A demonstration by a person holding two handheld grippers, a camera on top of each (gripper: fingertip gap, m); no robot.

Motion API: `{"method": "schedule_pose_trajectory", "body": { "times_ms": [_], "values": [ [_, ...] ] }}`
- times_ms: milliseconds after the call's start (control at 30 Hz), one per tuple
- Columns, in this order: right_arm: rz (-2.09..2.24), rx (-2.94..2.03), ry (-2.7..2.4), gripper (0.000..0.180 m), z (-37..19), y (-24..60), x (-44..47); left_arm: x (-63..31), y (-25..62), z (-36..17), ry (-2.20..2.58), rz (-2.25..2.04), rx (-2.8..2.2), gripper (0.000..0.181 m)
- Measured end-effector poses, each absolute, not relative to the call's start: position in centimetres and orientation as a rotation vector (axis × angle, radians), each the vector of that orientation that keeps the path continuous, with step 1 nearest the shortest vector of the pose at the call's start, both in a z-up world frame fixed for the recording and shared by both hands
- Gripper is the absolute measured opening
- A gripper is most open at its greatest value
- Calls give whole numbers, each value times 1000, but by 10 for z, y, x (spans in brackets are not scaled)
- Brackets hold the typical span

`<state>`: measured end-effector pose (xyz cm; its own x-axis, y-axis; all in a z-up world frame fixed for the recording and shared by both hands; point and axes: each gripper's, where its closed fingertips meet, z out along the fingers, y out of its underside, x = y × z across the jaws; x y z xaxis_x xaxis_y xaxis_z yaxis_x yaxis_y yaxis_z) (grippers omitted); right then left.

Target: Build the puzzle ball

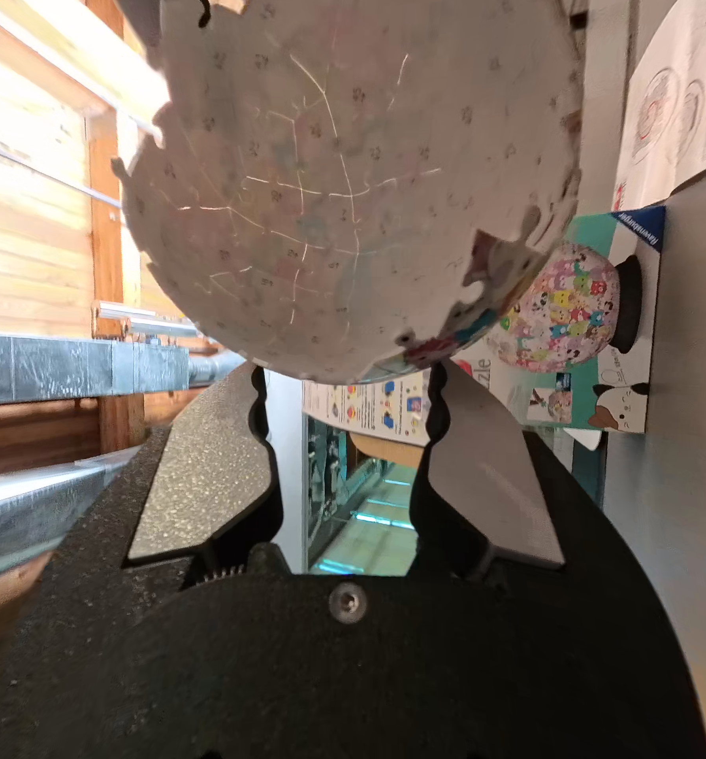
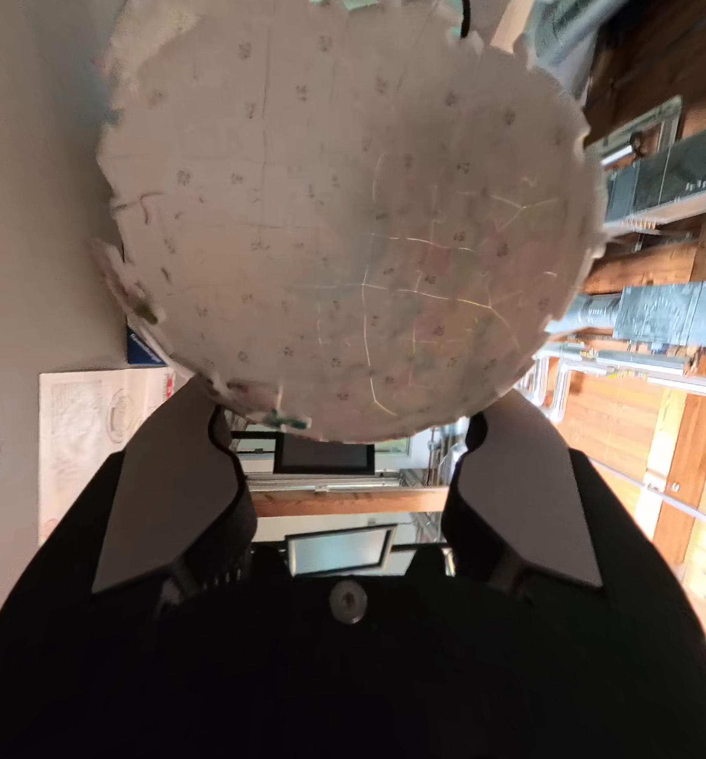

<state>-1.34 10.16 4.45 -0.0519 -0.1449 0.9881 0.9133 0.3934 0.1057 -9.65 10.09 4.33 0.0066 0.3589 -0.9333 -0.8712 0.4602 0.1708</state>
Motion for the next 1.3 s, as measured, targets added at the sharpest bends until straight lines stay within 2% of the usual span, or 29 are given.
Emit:
{"method": "schedule_pose_trajectory", "body": {
  "times_ms": [200, 333, 833, 1300],
  "values": [
    [-1064, -648, -1464, 115, 77, 109, -50, -130, 94, 59, 1060, 1054, -630, 76],
    [-1053, -639, -1462, 114, 77, 111, -59, -138, 92, 60, 1060, 1068, -626, 76],
    [-852, -853, -1395, 116, -42, 100, -32, -111, 94, -34, 1332, 1046, -609, 74],
    [-829, -937, -1401, 114, -75, 102, -15, -90, 89, -61, 1398, 1030, -614, 72]
  ]
}}
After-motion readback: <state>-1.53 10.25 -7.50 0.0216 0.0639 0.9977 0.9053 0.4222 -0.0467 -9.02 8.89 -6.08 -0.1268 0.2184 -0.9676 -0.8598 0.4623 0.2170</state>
